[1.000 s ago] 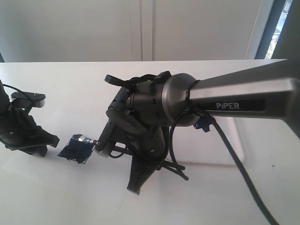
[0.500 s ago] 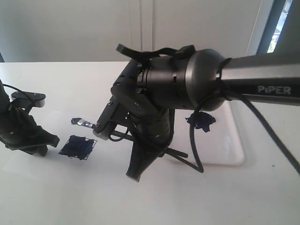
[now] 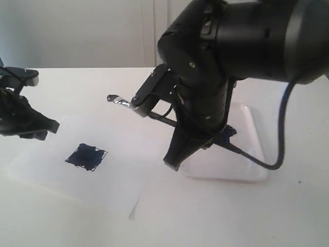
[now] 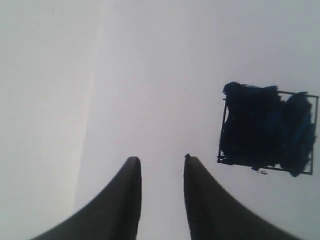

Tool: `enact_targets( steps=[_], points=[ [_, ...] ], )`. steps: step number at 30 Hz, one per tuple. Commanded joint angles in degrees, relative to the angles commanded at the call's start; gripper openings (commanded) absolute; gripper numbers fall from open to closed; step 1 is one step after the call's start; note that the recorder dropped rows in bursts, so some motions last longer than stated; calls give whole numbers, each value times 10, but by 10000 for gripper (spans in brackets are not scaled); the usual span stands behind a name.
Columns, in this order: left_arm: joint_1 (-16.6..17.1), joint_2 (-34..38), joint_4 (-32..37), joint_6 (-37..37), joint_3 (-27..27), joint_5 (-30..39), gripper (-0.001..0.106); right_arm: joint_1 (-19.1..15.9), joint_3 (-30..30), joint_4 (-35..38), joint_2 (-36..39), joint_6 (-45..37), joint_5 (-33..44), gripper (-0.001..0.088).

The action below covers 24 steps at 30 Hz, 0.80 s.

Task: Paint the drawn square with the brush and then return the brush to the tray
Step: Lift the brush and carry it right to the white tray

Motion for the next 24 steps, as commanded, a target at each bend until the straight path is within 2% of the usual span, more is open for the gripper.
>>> enact_targets(
  steps=[4,8,13,17,21,24],
  points=[
    [0,-46,4,0,-2,6,274,-24,18,0,-41,0,1,0],
    [0,-82,4,0,-2,54,274,-45,41,1,-78,0,1,0],
    [0,-125,1,0,-2,101,257,-63,104,1,-118,0,1,0],
    [-1,-173,-13,0,-2,135,150,-70,161,2,-144,0,0,0],
    [-1,-229,-17,4,-2,169,24,-70,223,1,-174,22,-39,0],
    [-1,-268,-17,13,-1,206,10,-70,267,-2,-193,49,-58,0]
  ],
)
